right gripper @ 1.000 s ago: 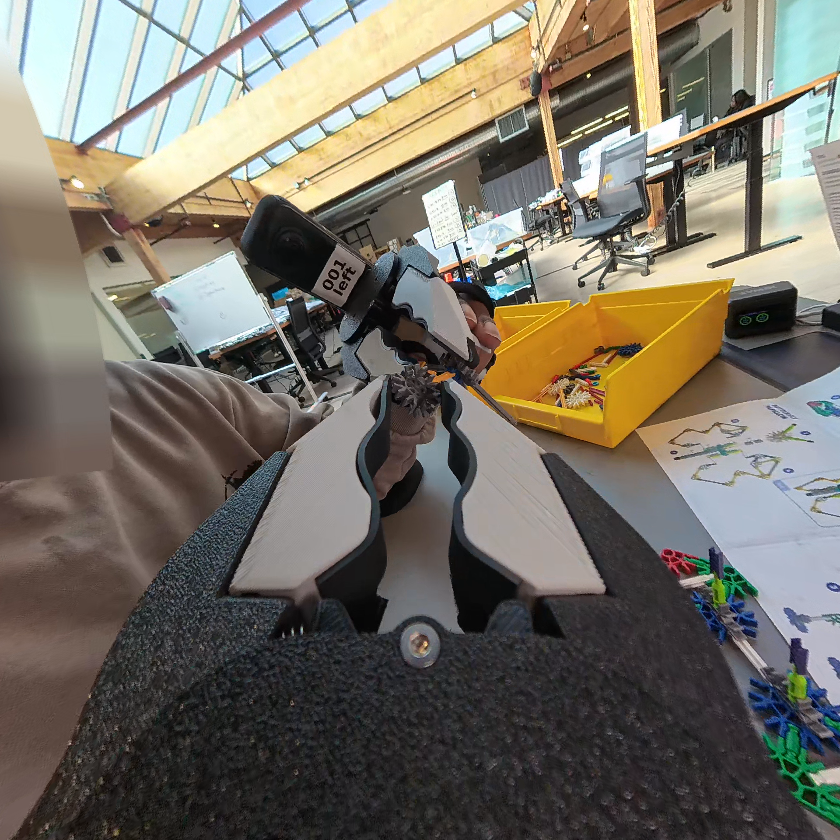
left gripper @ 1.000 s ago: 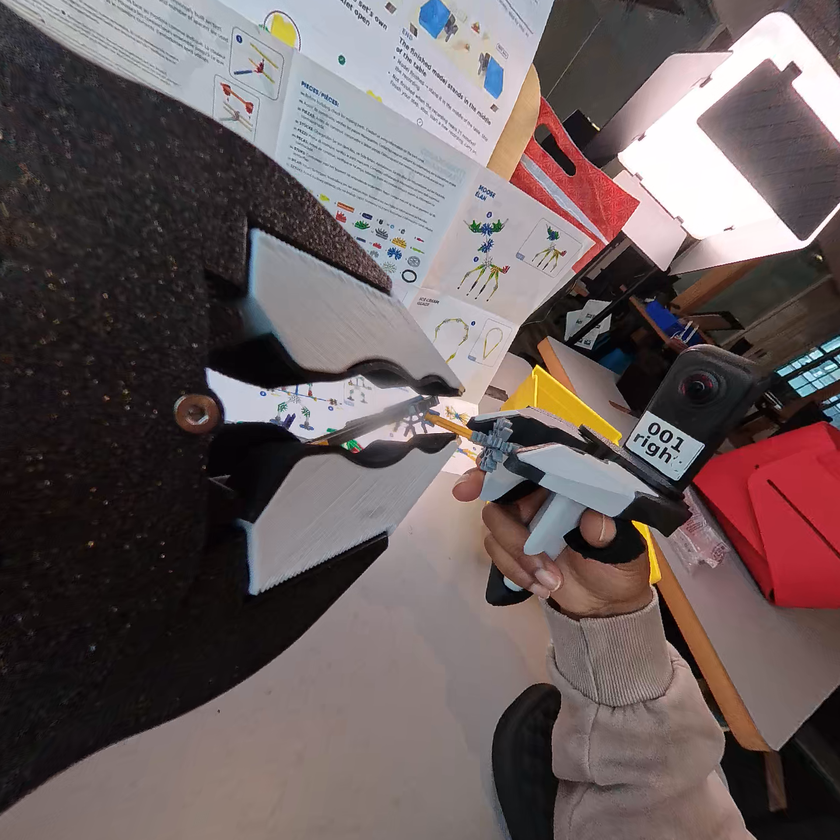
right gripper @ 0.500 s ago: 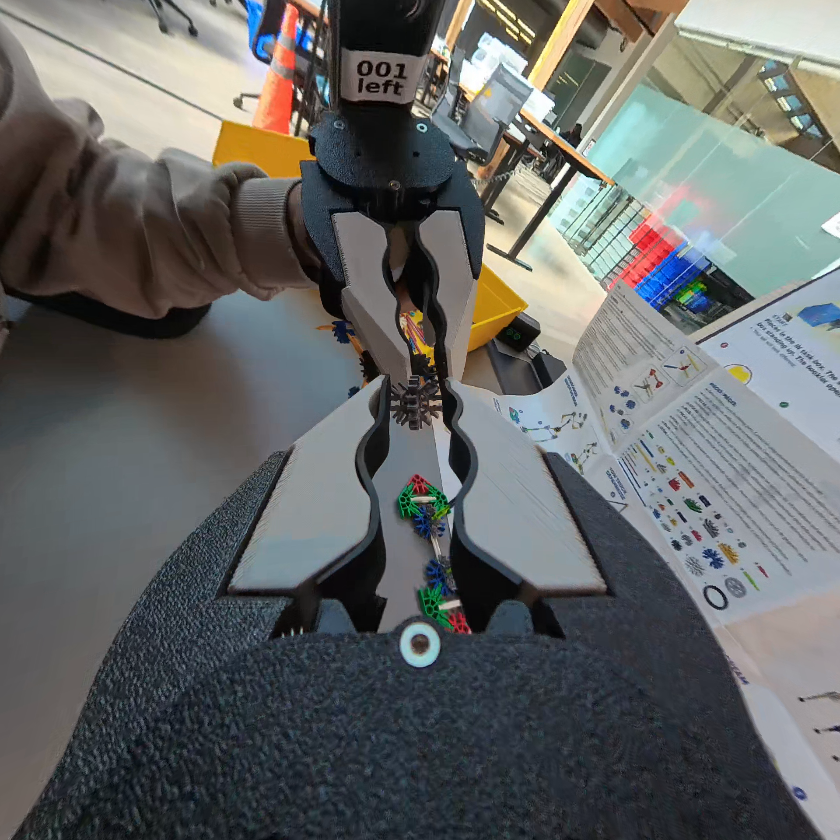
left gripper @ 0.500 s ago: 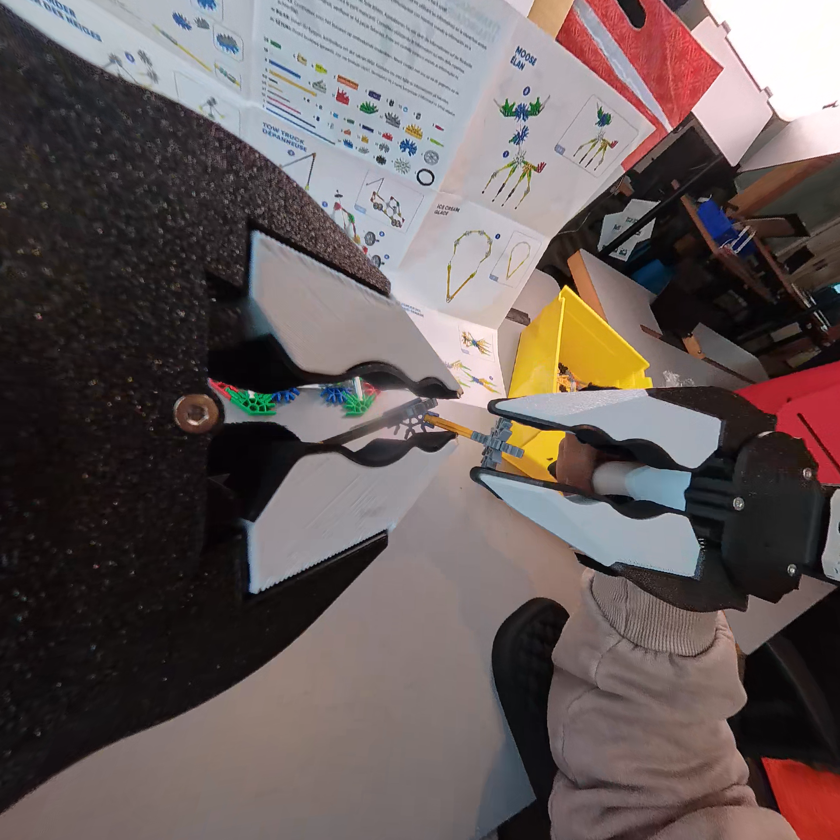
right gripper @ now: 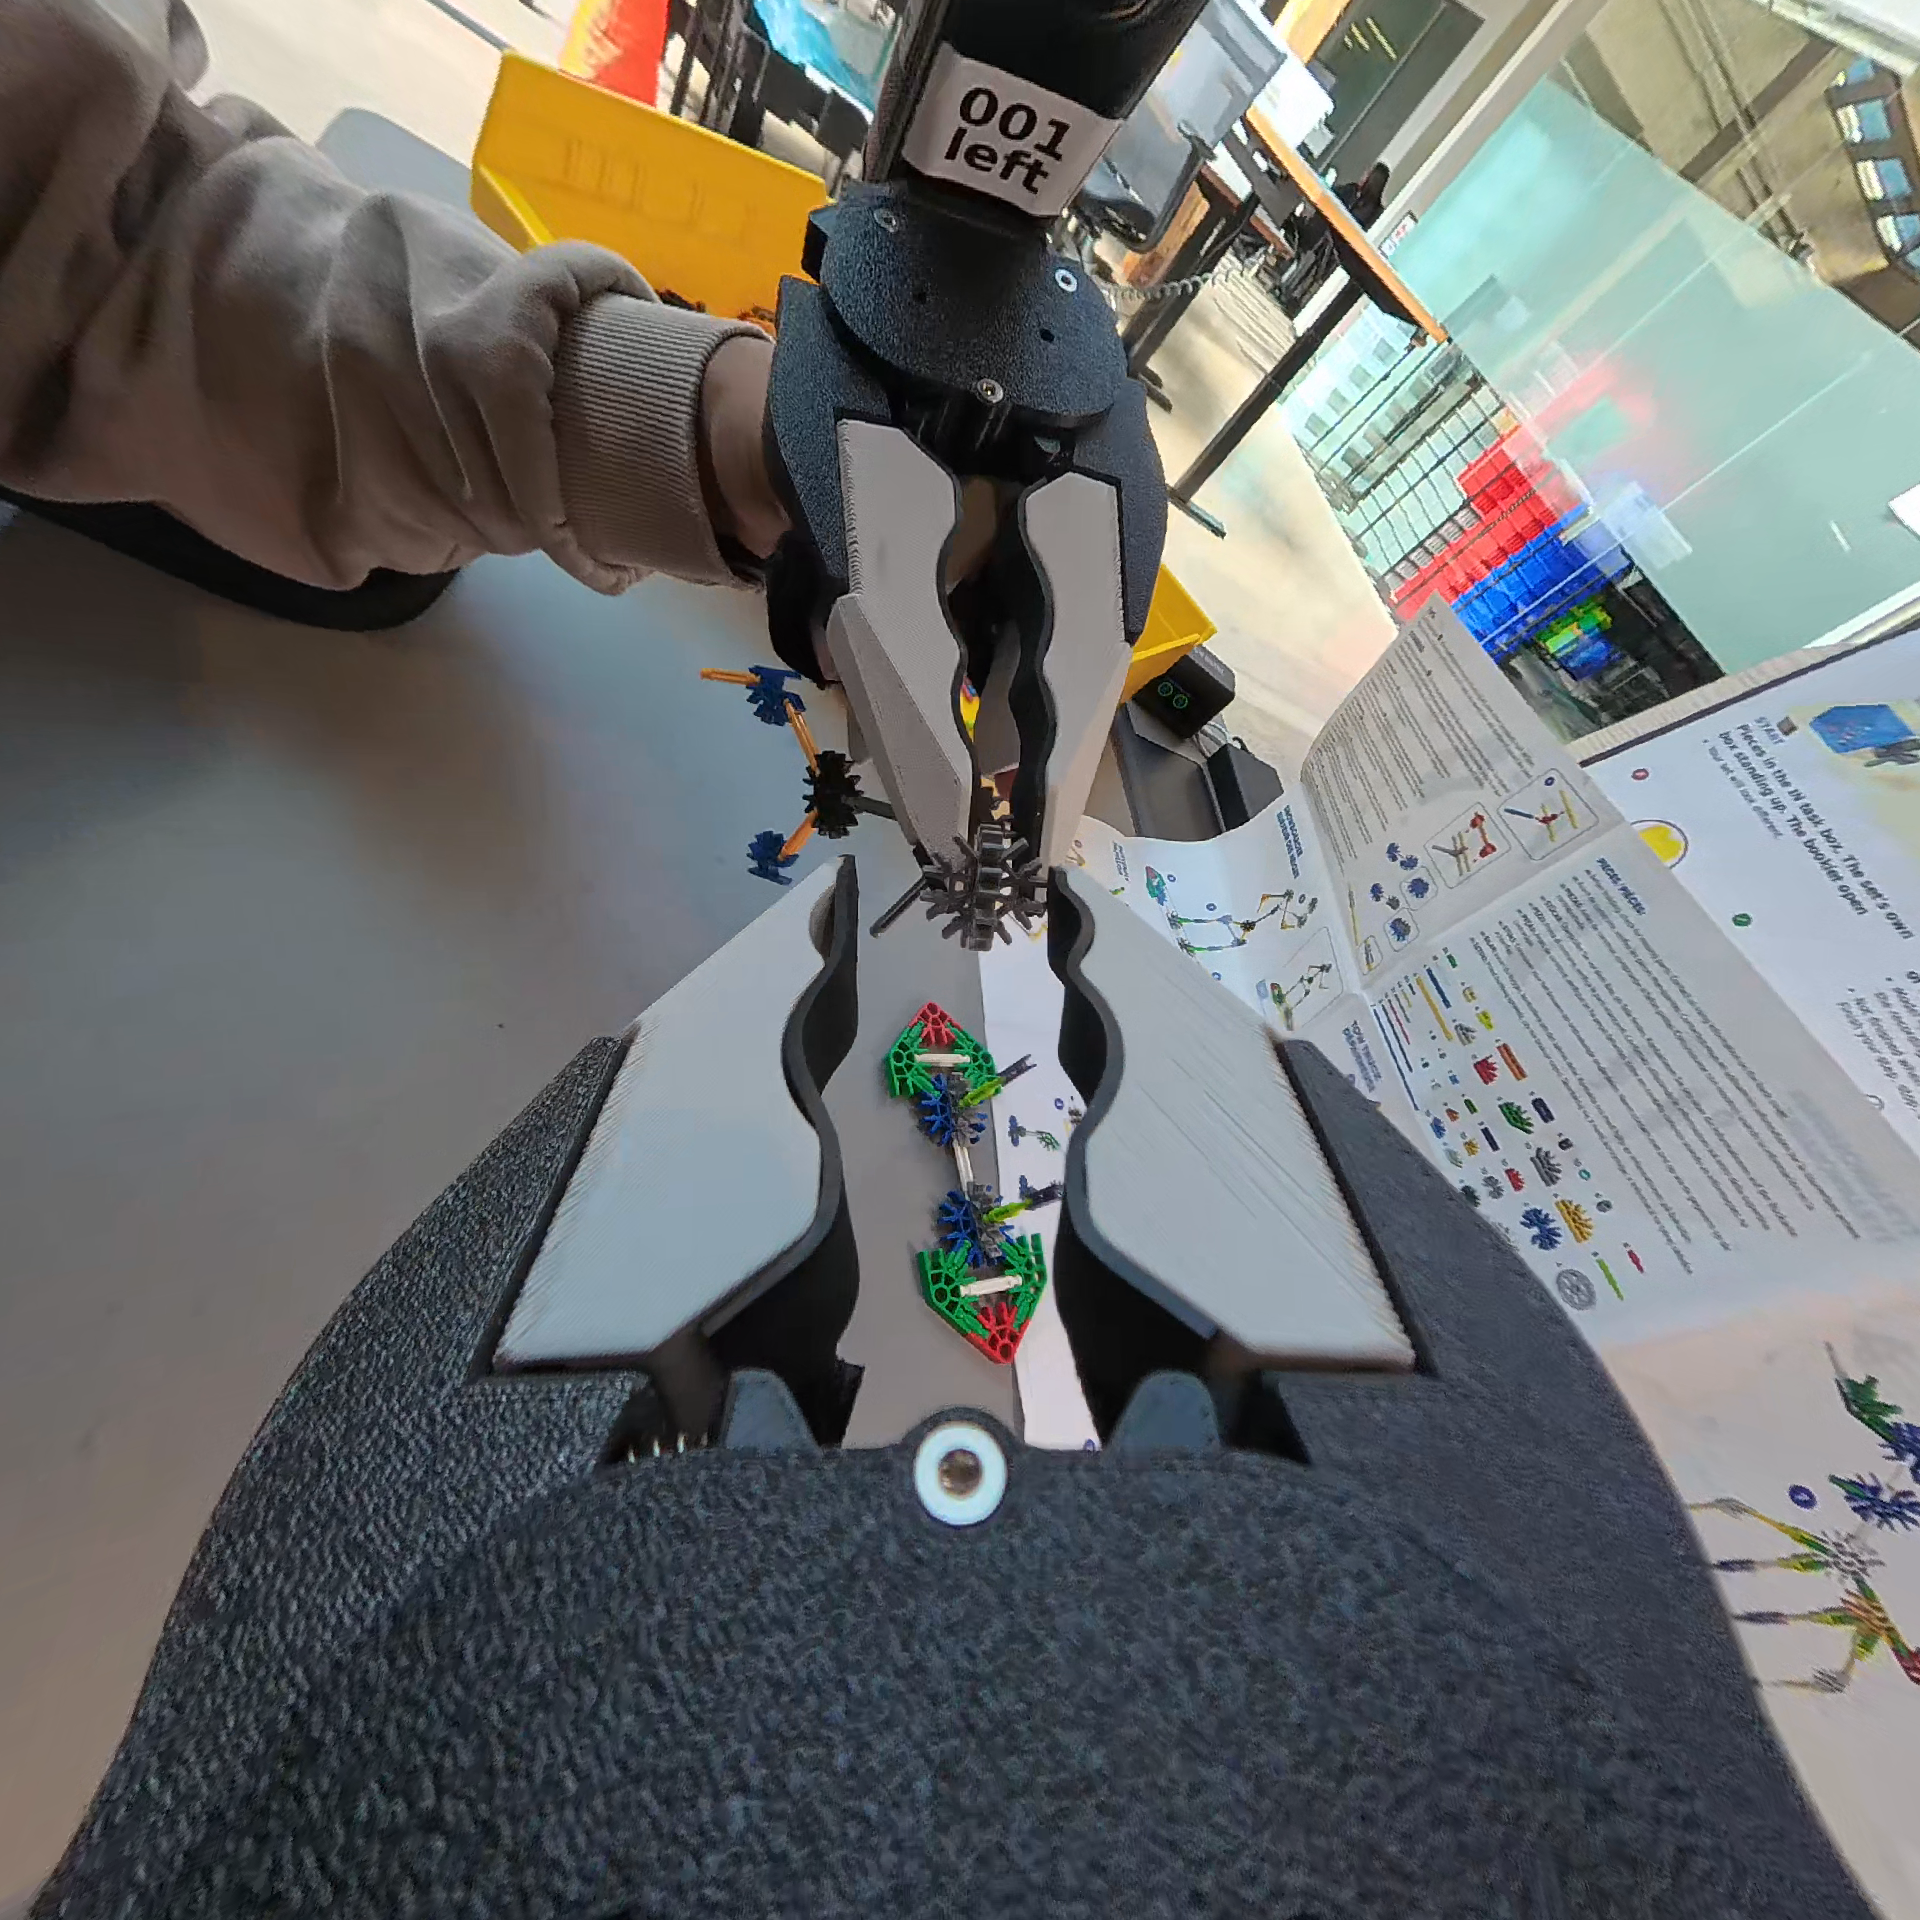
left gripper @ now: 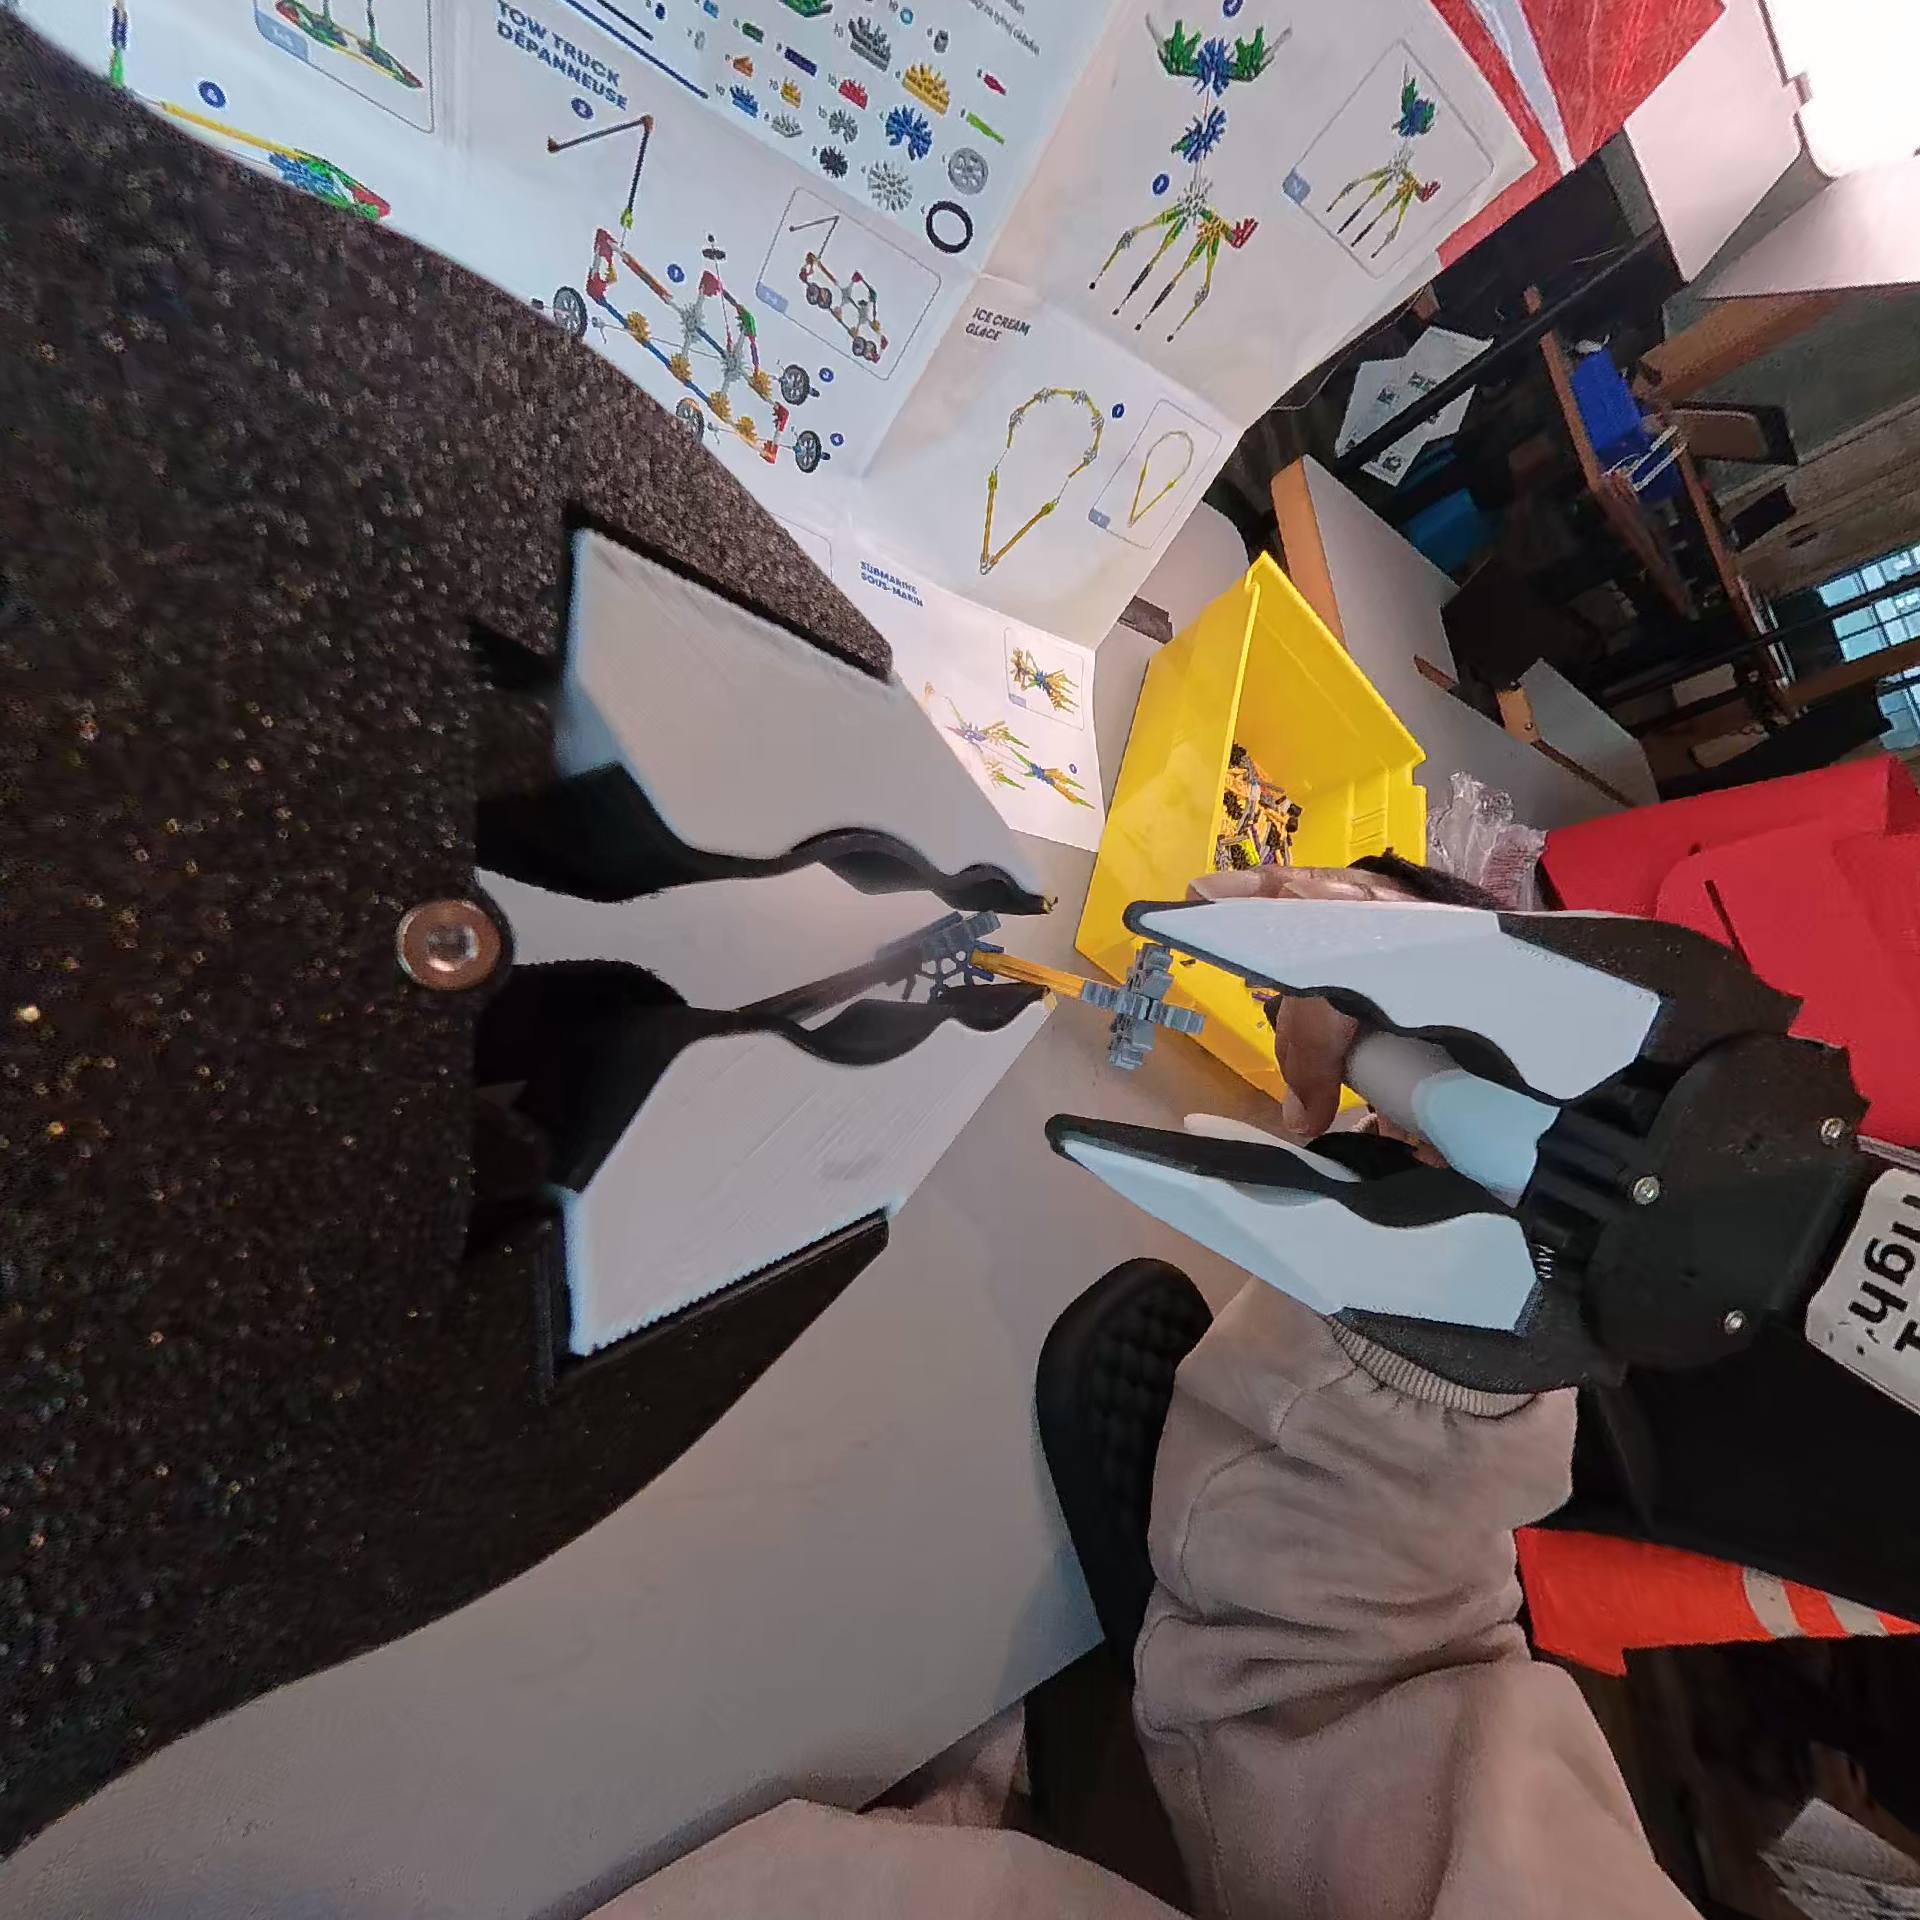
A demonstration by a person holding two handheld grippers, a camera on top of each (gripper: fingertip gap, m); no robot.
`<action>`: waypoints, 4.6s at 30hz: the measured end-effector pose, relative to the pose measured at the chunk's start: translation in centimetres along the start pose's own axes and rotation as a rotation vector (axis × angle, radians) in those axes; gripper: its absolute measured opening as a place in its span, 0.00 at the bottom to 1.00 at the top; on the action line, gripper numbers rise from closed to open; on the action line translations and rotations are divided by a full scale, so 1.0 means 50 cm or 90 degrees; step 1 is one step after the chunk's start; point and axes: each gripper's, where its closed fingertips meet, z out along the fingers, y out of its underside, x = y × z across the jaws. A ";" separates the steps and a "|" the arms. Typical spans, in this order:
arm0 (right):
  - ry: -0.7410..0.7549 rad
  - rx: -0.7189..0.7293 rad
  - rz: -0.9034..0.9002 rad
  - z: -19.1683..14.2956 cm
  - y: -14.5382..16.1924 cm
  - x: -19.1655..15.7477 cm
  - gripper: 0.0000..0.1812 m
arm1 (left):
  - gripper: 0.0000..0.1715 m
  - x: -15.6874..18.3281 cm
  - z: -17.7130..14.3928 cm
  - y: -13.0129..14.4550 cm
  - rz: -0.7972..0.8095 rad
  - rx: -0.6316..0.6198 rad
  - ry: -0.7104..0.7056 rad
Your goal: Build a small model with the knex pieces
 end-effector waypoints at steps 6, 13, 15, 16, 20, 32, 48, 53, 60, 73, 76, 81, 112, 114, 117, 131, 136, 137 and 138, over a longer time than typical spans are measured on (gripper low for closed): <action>0.033 -0.006 -0.011 0.010 -0.002 0.011 0.12 | 0.06 0.000 -0.005 0.004 0.010 -0.008 0.000; -0.207 0.074 0.136 -0.019 -0.018 -0.068 0.12 | 0.06 0.081 0.005 0.005 0.071 -0.012 0.122; -0.307 0.126 0.205 -0.026 -0.023 -0.094 0.12 | 0.06 0.106 0.007 0.008 0.090 -0.015 0.156; -0.355 0.157 0.239 -0.029 -0.025 -0.104 0.12 | 0.06 0.116 0.008 0.009 0.097 -0.015 0.171; -0.542 0.278 0.378 -0.040 -0.034 -0.134 0.11 | 0.06 0.136 0.009 0.013 0.120 -0.011 0.197; -0.404 0.382 0.459 -0.022 -0.022 -0.034 0.12 | 0.07 0.069 0.019 0.128 0.011 -0.120 0.175; -0.091 0.273 0.460 0.044 0.078 0.079 0.12 | 0.18 0.018 0.075 0.273 -0.212 -0.178 0.166; -0.044 0.273 0.425 0.035 0.061 0.093 0.12 | 0.22 -0.040 0.030 0.145 -0.233 0.031 0.116; 0.023 0.353 0.402 -0.026 -0.043 0.123 0.12 | 0.00 -0.061 -0.043 -0.020 -0.157 0.244 0.037; 0.200 0.224 0.294 -0.028 -0.019 0.155 0.12 | 0.06 -0.101 -0.033 -0.045 -0.190 0.177 -0.157; 0.202 0.218 0.279 -0.023 -0.020 0.151 0.12 | 0.06 -0.090 -0.038 -0.054 -0.235 0.200 -0.108; 0.214 0.188 0.248 -0.011 -0.009 0.146 0.12 | 0.05 -0.095 -0.049 -0.049 -0.266 0.213 -0.081; -0.113 0.556 0.523 -0.018 -0.107 0.075 0.12 | 0.03 -0.008 -0.058 -0.127 -0.185 0.273 0.037; -0.109 0.548 0.513 -0.015 -0.105 0.073 0.12 | 0.02 -0.009 -0.058 -0.126 -0.168 0.261 0.022; -0.092 0.524 0.468 -0.015 -0.104 0.069 0.12 | 0.02 -0.007 -0.058 -0.125 -0.106 0.238 -0.015; 0.163 0.305 0.163 -0.024 -0.096 0.089 0.06 | 0.01 -0.046 -0.090 -0.148 0.252 0.134 -0.367; 0.228 0.266 0.135 -0.015 -0.099 0.095 0.06 | 0.01 -0.044 -0.084 -0.148 0.241 0.142 -0.369; 0.241 0.261 0.133 -0.015 -0.100 0.097 0.06 | 0.01 -0.044 -0.082 -0.149 0.234 0.148 -0.367; 0.253 0.257 0.131 -0.015 -0.101 0.099 0.06 | 0.01 -0.043 -0.081 -0.150 0.225 0.156 -0.366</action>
